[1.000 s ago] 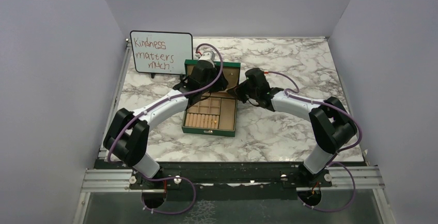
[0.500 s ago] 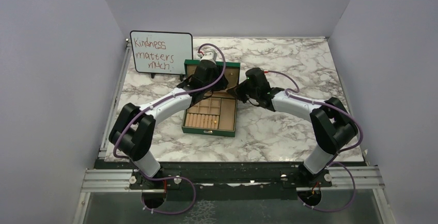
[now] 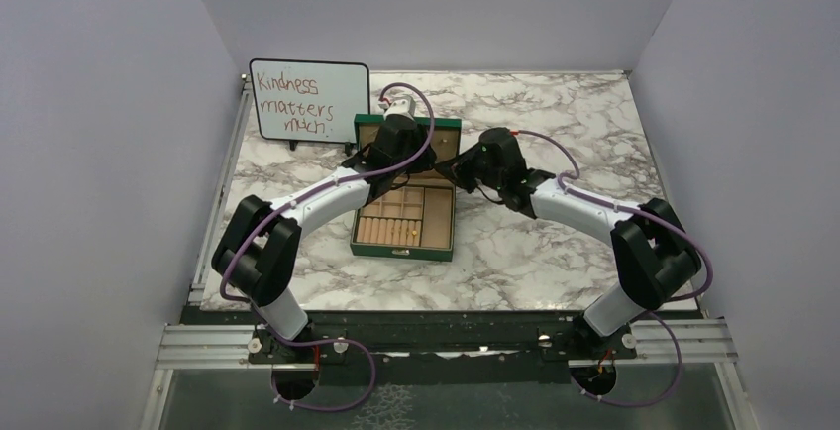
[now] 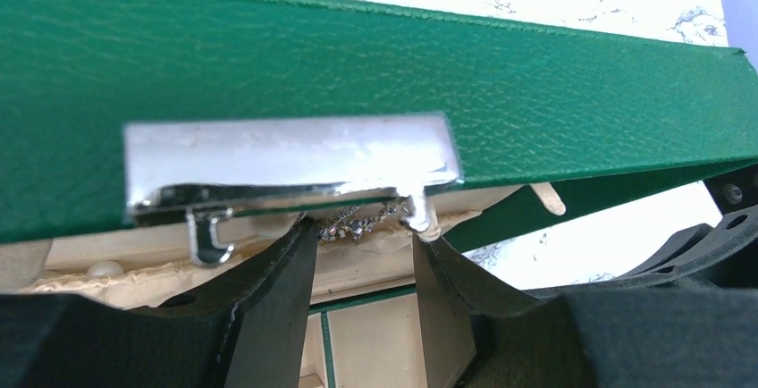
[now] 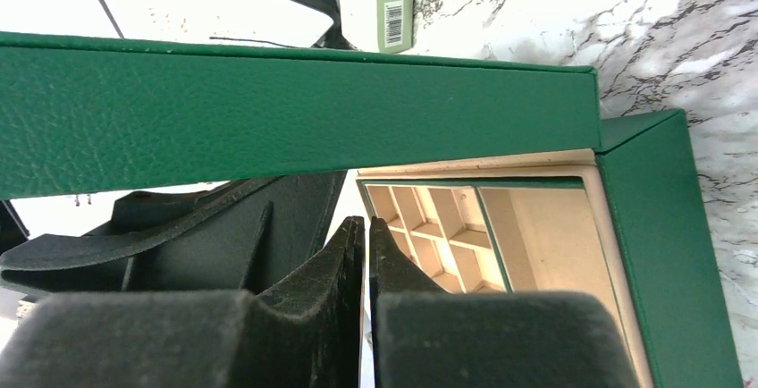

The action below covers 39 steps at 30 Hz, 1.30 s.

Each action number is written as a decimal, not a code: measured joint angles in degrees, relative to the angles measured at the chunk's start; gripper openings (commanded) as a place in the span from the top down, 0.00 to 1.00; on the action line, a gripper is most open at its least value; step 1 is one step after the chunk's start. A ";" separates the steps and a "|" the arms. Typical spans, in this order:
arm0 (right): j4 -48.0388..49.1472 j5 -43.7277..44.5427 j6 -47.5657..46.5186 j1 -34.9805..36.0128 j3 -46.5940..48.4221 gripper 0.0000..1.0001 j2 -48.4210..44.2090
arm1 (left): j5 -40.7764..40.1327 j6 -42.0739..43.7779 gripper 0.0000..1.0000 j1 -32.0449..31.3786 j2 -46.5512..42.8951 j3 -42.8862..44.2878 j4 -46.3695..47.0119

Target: Organize the mixed jewelry

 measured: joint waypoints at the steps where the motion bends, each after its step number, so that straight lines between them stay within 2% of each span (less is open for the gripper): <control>1: -0.07 0.04 -0.02 0.00 -0.13 0.88 0.00 | 0.09 0.00 0.55 0.00 0.00 0.04 -0.07; 6: -1.38 1.70 -0.81 -0.02 -1.55 0.80 -2.05 | 2.08 -0.04 0.49 0.33 -0.50 0.07 -0.72; 11: -3.15 4.68 -4.24 -0.35 -3.98 0.68 -7.72 | 5.66 -0.35 0.41 1.38 -4.17 -0.04 -1.14; 16: -4.22 5.62 -12.33 -1.40 -4.68 0.50 -12.50 | 10.03 -0.35 0.31 2.75 -10.58 -1.99 -0.98; 20: -5.27 5.31 -21.22 -2.75 -4.52 0.38 -15.56 | 11.89 1.44 0.19 3.98 -16.41 -5.40 -1.20; 23: -7.87 5.01 -27.82 -3.39 -2.05 0.33 -16.11 | 12.13 3.48 0.08 5.44 -20.22 -6.80 -2.91; 25: -9.81 4.96 -31.32 -3.50 1.09 0.32 -15.98 | 12.11 4.87 0.03 7.02 -22.84 -6.84 -4.70; 30: -12.11 5.20 -36.39 -3.50 11.02 0.33 -14.38 | 11.52 7.87 0.02 9.55 -26.73 -4.79 -9.66; 35: -15.67 6.67 -37.42 -3.56 20.85 0.42 -7.45 | 9.14 9.01 0.02 10.14 -26.64 0.94 -13.77; 39: -19.50 7.61 -37.66 -3.76 25.53 0.44 -1.57 | 6.05 8.90 0.02 11.58 -25.46 3.45 -15.61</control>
